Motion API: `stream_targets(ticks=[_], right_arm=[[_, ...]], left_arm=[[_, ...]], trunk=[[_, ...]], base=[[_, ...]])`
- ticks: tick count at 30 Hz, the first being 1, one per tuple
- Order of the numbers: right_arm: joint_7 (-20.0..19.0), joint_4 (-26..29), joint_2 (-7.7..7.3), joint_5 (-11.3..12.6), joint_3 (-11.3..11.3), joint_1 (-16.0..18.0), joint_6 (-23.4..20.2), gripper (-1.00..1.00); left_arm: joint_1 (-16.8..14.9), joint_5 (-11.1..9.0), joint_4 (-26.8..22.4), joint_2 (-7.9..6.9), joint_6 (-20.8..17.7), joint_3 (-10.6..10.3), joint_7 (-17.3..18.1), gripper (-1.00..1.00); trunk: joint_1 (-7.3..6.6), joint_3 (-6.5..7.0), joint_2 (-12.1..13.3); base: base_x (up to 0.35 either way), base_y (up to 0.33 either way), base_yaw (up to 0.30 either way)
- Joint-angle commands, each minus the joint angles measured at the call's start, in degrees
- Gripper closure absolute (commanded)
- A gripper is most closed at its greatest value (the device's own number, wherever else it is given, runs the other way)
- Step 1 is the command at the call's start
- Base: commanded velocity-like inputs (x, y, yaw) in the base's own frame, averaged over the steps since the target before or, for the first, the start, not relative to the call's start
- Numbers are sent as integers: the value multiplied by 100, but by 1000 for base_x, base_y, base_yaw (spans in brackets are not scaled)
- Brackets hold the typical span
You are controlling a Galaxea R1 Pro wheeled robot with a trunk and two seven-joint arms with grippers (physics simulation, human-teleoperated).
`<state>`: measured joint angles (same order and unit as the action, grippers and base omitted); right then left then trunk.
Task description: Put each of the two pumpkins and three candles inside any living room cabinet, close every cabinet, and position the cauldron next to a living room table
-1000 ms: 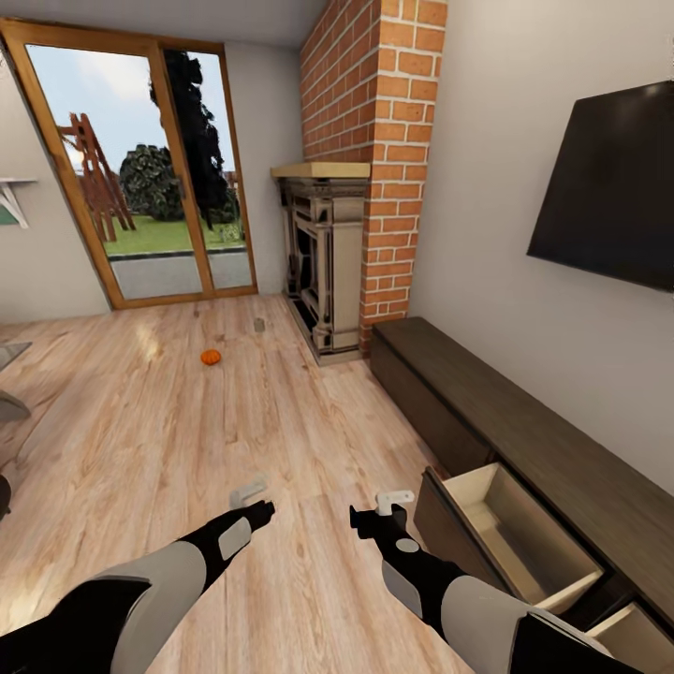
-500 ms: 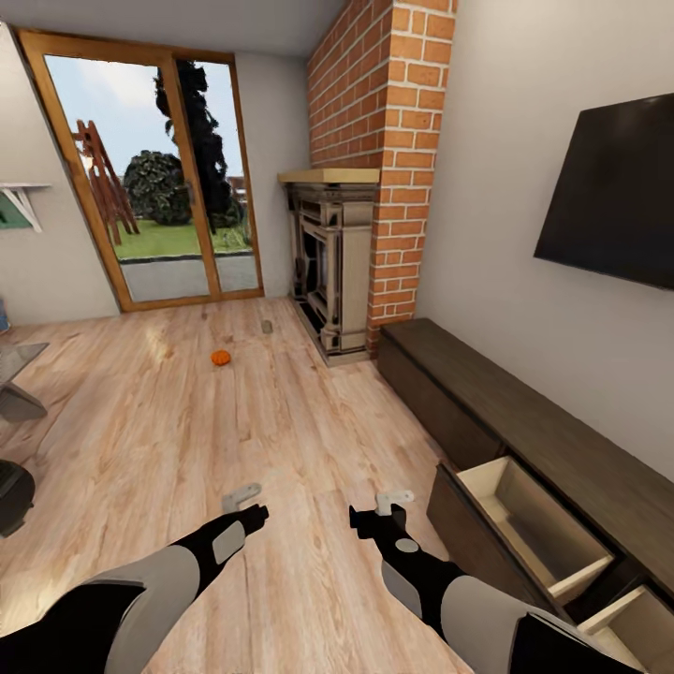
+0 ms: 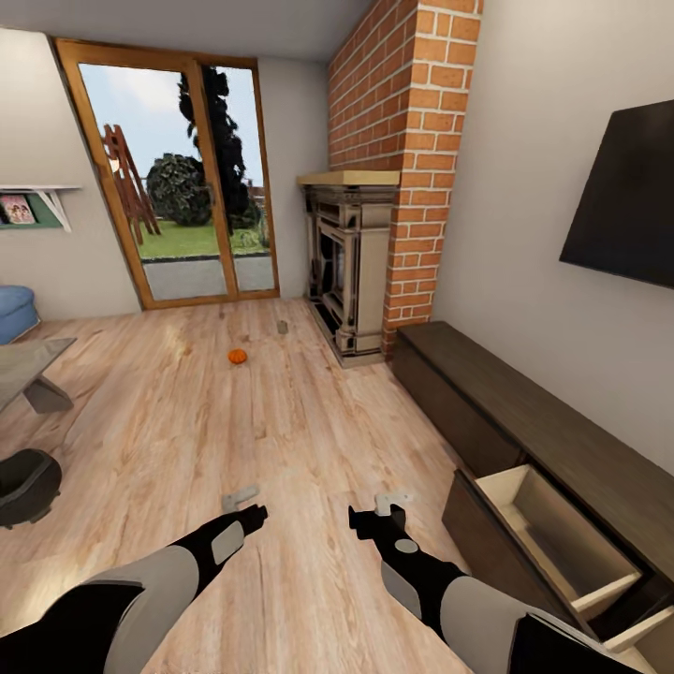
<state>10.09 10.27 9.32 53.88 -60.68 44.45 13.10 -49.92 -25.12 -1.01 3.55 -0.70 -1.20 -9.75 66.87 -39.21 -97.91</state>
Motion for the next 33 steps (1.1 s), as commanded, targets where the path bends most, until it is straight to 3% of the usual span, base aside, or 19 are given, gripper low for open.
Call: stream_targets(ticks=[1, 19, 33], right_arm=[[29, 3, 0, 44, -49, 4, 17, -100], [29, 8, -1, 44, -43, 3, 17, -100], [30, 10, -8, 44, -40, 3, 17, -100]], left_arm=[[-4, -30, -8, 3, -8, -14, -19, -100], [0, -28, -5, 5, -9, -15, -26, -100], [0, -28, -4, 5, -17, -20, -30, -100]], trunk=[[-1, -5, -3], [-1, -5, -3], [-1, -5, -3]], base=[[0, 224, 24], [0, 263, 4], [143, 79, 0]])
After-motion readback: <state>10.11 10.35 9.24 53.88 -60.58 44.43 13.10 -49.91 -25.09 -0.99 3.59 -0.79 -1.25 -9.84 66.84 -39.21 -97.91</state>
